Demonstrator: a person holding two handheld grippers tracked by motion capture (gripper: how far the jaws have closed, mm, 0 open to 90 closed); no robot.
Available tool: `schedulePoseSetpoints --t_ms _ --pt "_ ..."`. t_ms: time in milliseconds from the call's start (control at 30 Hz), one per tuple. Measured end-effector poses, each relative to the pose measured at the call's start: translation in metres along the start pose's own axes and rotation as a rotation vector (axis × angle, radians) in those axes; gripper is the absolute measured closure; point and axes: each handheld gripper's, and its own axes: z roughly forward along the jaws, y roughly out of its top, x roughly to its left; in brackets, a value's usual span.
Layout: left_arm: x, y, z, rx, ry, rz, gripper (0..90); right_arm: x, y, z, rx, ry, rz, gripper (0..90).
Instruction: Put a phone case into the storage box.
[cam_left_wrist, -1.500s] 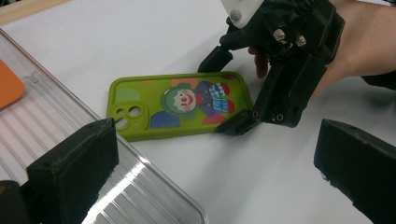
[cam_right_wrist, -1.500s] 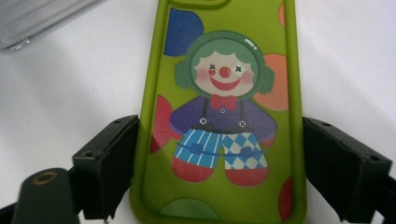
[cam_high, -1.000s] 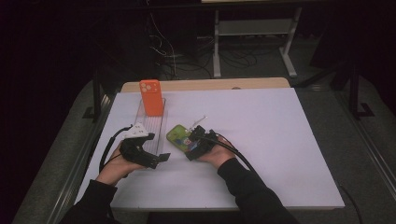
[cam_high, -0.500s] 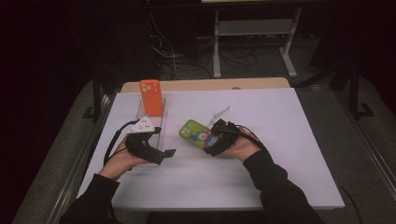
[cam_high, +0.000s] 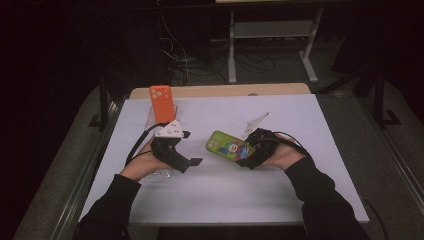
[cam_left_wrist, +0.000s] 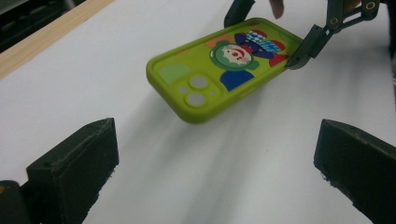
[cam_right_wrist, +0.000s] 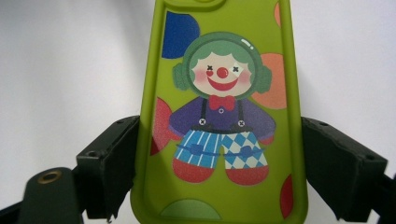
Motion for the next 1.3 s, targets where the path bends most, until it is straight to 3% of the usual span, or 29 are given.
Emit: schedulePoseSetpoints --t_ms 333,467,733,967,1033,1100,1300 --pt "-0.016 0.022 0.031 0.07 -0.153 0.134 0.0 0.006 -0.01 -0.013 0.023 0.105 -0.131 14.9" --pt "-0.024 0.028 0.042 0.11 -0.197 0.207 0.0 0.011 -0.008 -0.012 0.036 0.146 -0.171 14.9" --pt "-0.033 0.026 0.059 0.192 -0.251 0.276 0.0 0.026 -0.001 -0.005 0.035 0.205 -0.233 14.9" --pt "-0.039 0.021 0.068 0.235 -0.267 0.313 1.2 0.032 0.002 -0.004 0.025 0.229 -0.249 14.9" --pt "-0.039 0.02 0.069 0.243 -0.27 0.315 3.8 0.035 0.002 -0.005 0.035 0.239 -0.234 14.9" --pt "-0.039 0.02 0.069 0.248 -0.274 0.313 5.1 0.034 0.003 -0.005 0.013 0.24 -0.258 14.9" --pt "-0.039 0.019 0.069 0.25 -0.297 0.309 11.8 0.034 0.004 -0.007 0.007 0.245 -0.262 14.8"
